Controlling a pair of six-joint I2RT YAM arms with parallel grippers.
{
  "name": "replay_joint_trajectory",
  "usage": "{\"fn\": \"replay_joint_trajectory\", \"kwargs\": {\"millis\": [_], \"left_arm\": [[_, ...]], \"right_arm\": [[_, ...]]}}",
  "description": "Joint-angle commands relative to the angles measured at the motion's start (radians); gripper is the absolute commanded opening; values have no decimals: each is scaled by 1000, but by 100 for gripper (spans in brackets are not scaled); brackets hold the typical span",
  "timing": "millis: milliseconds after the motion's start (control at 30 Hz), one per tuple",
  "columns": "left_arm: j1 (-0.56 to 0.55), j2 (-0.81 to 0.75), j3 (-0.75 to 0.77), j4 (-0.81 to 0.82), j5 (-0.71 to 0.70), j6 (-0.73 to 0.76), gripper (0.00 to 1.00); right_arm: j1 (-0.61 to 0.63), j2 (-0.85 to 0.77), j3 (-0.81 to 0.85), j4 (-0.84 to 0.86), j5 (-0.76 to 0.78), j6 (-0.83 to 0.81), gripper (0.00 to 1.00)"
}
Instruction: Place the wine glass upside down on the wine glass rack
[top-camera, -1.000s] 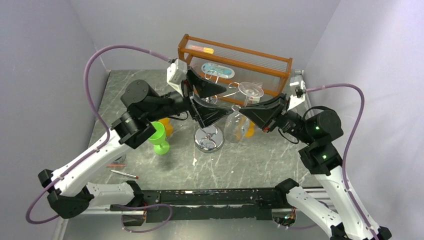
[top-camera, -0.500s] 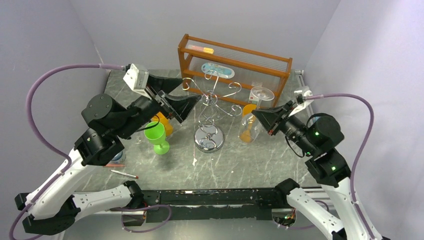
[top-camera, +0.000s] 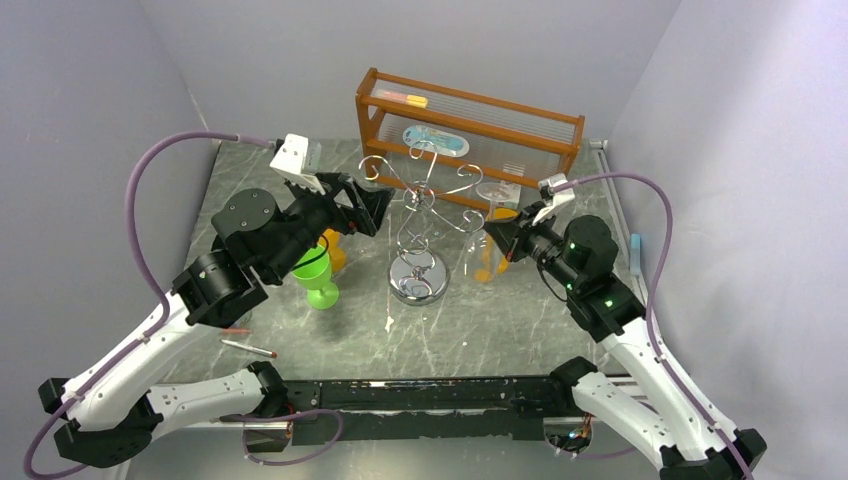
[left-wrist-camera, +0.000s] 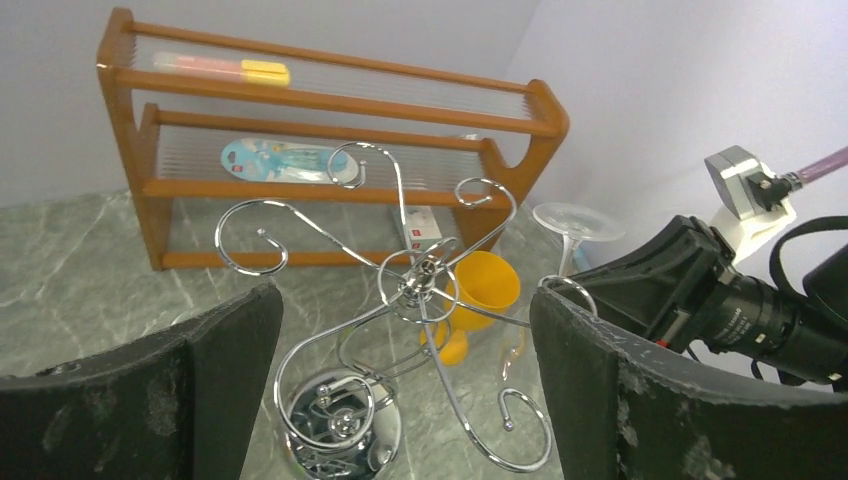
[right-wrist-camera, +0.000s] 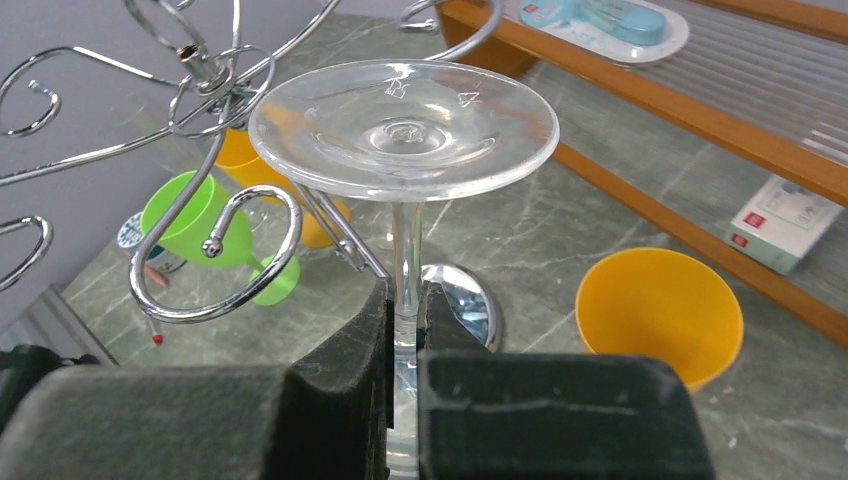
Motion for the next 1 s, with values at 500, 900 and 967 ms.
{"fn": "replay_joint_trajectory", "kwargs": {"millis": [500,900,967], "left_arm": [[-4,24,-20,-16,-87,-34,97],[-4,7,-32,0,-79,-29,97],[-5,10,-30,-1,-72,-27,97]], "right_arm": [[1,47,-118,409,-212,-44,0],[1,95,-112,398,-307,-93,0],[1,106,-111,405,-317,-96,0]]}}
